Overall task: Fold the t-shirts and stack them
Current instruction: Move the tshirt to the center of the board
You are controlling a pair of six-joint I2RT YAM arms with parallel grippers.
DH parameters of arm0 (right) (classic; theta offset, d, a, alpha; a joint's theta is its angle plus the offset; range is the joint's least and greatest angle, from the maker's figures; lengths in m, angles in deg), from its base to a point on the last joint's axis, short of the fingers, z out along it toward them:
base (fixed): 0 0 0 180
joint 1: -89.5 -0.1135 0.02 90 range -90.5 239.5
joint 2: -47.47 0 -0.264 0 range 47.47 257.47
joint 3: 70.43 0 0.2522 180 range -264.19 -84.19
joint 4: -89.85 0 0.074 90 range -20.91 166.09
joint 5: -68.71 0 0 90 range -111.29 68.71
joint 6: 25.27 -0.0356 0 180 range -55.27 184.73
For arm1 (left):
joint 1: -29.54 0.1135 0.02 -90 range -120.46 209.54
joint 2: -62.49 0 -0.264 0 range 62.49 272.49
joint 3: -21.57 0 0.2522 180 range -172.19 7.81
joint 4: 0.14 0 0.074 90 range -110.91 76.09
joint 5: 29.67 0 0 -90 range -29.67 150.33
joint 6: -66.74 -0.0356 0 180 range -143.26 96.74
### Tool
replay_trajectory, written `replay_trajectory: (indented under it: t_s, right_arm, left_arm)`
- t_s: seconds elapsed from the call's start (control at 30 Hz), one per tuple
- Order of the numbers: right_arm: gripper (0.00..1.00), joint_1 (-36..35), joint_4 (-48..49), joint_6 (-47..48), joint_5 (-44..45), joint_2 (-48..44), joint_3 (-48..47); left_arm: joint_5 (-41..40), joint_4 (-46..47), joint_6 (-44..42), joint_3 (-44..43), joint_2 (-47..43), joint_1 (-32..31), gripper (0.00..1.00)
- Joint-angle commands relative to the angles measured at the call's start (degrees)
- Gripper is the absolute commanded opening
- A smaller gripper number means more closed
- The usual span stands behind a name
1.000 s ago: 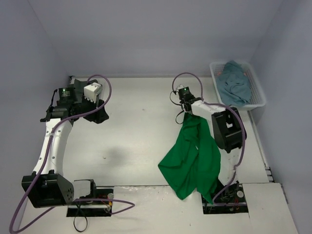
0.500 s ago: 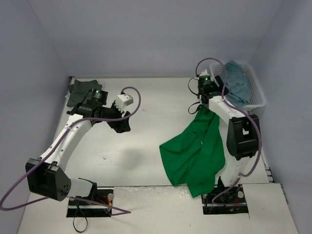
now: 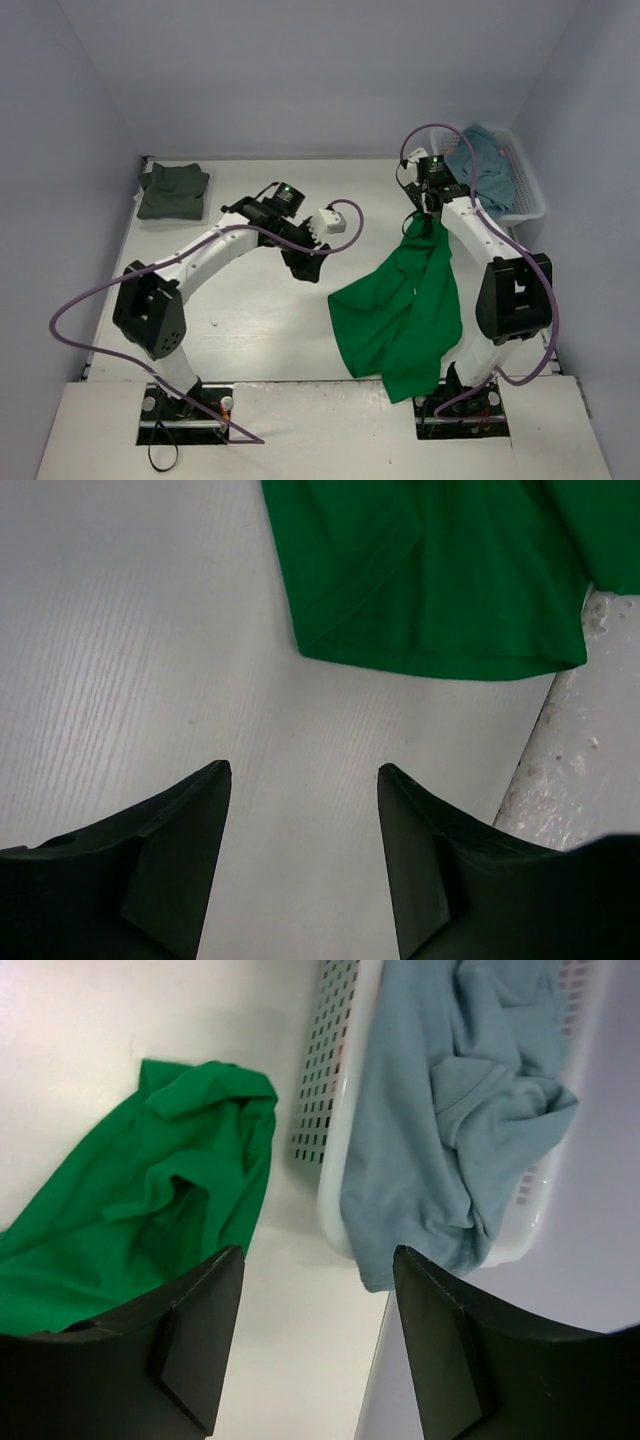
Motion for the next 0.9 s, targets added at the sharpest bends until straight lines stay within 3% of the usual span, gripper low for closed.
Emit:
replay_trajectory:
  t_s: [0.0,0.13,0.33,0.63,0.87]
  right_arm:
    - [0.58,-0.04,-2.04,-0.98,-3.84,-2.31,-0.68]
    - [0.58,1.01,-2.13,-2.29,-2.89,-3.19,-0.68]
    - [0.57,10.05,-4.5,-8.62,-4.64,-2.83,-4.45]
    - [0.57,20.33,-6.35,-13.89,-10.79,-4.15,-5.07]
    - [0.57,22.19,-6.44,-13.72,-12.81,-3.98,-4.11]
  left_arm:
    - [1.47,3.35,0.58,-5.45,2.24,-3.46,0.55]
    - [0.96,13.51,2.25,-5.55,5.76,-6.45,0.55]
    - [-0.28,26.8,9.99,-5.71,9.71,-9.52,0.55]
    - [-0.11,29.9,16.05,-12.92,20.08,-14.54,0.55]
    - [0.16,28.67,17.64,-16.79,24.31,-17.44,0.54]
